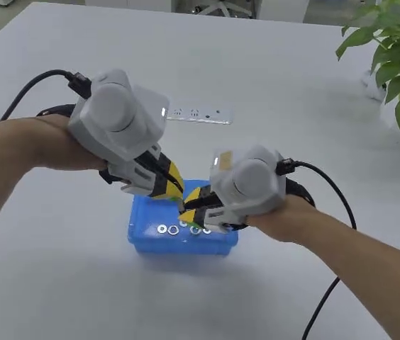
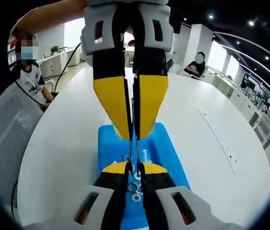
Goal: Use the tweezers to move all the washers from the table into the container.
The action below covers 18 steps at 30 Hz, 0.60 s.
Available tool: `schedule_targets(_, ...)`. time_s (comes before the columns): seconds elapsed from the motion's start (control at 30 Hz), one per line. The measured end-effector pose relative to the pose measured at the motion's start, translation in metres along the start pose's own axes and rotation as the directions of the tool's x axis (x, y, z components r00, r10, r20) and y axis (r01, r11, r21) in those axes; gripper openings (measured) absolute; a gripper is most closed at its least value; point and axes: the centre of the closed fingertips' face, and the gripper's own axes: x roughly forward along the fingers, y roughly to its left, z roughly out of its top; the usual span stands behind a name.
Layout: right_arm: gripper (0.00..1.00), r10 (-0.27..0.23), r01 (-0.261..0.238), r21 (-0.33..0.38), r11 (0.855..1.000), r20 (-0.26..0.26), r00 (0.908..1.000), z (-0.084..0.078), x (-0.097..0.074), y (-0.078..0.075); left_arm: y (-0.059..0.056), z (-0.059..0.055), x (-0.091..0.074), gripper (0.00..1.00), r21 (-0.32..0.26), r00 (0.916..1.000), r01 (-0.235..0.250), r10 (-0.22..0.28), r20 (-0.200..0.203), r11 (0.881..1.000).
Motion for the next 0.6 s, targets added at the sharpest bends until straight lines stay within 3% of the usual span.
schedule_targets(0.27, 0.10, -0.021, 0.021, -0.006, 1.000, 0.011, 0.9997, 0.010, -0.015, 0.006, -0.006, 0.007, -0.014, 0.05, 0.003, 0.9997, -0.019, 0.019, 0.012, 1.000)
schedule_targets(0.6, 0.07, -0.030, 0.030, -0.045, 0.999, 0.007, 0.9995, 0.028, -0.028, 0.024, -0.025, 0.013, -0.035, 0.06, 0.009, 0.9994, -0.029, 0.029, 0.018, 1.000)
